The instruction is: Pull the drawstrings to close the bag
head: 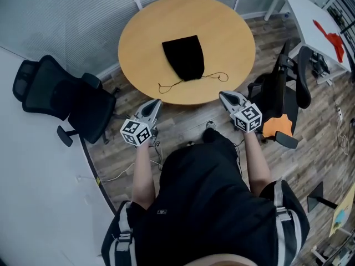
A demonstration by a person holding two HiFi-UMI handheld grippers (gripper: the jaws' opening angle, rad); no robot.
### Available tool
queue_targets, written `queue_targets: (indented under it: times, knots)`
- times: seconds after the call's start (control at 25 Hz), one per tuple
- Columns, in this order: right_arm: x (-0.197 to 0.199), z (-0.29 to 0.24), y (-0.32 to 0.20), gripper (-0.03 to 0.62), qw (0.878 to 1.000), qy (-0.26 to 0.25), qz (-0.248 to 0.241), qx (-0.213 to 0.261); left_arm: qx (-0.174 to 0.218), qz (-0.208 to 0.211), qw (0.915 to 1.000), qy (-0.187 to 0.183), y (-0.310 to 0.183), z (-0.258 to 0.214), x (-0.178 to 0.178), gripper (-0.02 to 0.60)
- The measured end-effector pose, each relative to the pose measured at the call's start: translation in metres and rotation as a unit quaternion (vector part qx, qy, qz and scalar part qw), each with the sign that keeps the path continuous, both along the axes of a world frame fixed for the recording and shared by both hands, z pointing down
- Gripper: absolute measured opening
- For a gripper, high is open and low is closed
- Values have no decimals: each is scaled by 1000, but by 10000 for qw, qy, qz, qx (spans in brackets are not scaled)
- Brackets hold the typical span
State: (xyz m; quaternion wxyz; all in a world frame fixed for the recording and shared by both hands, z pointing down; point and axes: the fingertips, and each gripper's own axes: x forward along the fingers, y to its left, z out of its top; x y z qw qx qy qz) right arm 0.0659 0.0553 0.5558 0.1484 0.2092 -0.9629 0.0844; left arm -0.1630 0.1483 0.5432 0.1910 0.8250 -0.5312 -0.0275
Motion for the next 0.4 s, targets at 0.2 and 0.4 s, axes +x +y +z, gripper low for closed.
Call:
queue_targets:
  times: [0.2,0.4]
  knots:
    - [4,-2,12,58,9999,71,62,40,42,64,10000,47,2,0,1,15]
    - [9,-3,15,58,9998,92,170,18,80,189,9998,31,3,-4,6,15]
